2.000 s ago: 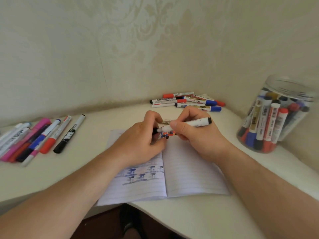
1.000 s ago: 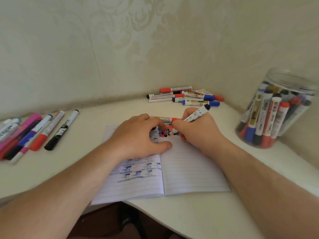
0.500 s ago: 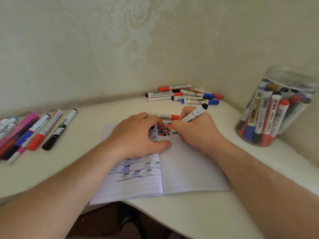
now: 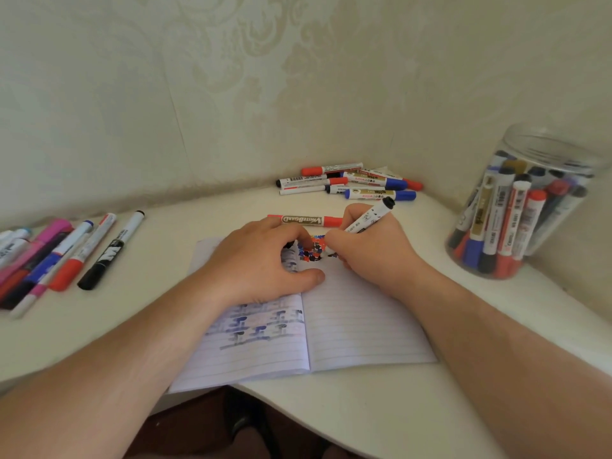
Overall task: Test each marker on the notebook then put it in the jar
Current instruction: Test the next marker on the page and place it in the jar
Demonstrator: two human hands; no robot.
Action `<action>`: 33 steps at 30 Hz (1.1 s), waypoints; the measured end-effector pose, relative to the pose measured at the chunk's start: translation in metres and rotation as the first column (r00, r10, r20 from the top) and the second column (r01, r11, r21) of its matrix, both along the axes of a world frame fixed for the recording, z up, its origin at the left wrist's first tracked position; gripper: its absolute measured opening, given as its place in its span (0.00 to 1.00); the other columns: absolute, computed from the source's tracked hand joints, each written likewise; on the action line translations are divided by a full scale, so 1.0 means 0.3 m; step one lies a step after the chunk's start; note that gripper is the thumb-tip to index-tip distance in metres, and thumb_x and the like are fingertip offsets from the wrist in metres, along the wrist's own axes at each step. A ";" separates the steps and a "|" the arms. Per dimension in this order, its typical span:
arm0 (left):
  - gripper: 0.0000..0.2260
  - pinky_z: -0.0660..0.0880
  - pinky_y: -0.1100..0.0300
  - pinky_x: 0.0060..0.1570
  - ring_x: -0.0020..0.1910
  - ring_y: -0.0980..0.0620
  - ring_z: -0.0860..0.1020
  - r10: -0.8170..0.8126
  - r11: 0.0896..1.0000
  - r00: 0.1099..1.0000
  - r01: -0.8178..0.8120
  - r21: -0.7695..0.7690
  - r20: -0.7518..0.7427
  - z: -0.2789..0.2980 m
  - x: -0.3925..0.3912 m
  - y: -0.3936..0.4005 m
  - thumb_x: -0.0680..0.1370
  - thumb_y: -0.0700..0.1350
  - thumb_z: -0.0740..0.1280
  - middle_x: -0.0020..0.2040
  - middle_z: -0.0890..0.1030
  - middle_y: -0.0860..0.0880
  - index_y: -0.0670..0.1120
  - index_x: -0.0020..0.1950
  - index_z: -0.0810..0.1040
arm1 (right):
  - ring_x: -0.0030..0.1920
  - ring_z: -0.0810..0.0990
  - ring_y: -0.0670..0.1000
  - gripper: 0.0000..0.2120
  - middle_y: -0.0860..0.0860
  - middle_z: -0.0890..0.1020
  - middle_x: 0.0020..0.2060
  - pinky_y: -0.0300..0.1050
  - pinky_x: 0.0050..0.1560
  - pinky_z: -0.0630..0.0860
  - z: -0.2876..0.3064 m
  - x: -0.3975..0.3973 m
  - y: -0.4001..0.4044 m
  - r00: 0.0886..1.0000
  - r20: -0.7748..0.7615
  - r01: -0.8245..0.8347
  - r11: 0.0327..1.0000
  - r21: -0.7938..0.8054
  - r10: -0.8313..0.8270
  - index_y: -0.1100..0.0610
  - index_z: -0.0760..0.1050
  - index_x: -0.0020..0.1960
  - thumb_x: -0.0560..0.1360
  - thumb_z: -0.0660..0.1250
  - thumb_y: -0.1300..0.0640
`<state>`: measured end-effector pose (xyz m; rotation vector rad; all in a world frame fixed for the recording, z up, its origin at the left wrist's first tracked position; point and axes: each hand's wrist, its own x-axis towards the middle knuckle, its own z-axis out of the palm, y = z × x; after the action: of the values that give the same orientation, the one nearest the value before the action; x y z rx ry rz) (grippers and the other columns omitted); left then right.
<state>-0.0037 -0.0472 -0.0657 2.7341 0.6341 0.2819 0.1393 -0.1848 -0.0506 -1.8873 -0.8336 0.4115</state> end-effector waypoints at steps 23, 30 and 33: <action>0.28 0.72 0.56 0.50 0.53 0.55 0.73 -0.007 1.000 1.000 0.007 0.000 -0.021 0.011 -0.007 -0.011 0.64 0.77 0.61 0.49 0.72 0.61 0.67 0.60 0.73 | 0.29 0.75 0.50 0.12 0.50 0.78 0.26 0.46 0.33 0.71 0.005 0.004 0.003 1.000 -0.005 -0.026 0.999 -0.035 0.026 0.53 0.72 0.33 0.71 0.73 0.59; 0.19 0.74 0.52 0.58 0.57 0.58 0.74 -0.064 0.988 0.990 0.081 -0.130 0.125 0.002 -0.025 0.006 0.79 0.67 0.57 0.57 0.75 0.61 0.65 0.68 0.69 | 0.26 0.66 0.50 0.12 0.53 0.73 0.26 0.44 0.28 0.62 0.020 0.028 -0.009 0.970 -0.235 -0.023 0.980 0.195 0.070 0.52 0.72 0.33 0.70 0.74 0.59; 0.14 0.74 0.53 0.57 0.53 0.59 0.76 -0.034 0.963 0.960 0.106 -0.248 0.278 -0.003 -0.037 0.016 0.87 0.50 0.56 0.54 0.75 0.61 0.57 0.72 0.64 | 0.24 0.62 0.49 0.12 0.51 0.71 0.24 0.43 0.27 0.56 0.039 0.040 -0.032 0.923 -0.308 -0.123 0.935 0.332 0.231 0.56 0.73 0.39 0.77 0.73 0.67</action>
<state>-0.0150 -0.0424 -0.0667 2.4025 0.4598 0.5073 0.1513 -0.1943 -0.0390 -1.4028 -0.7846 0.6637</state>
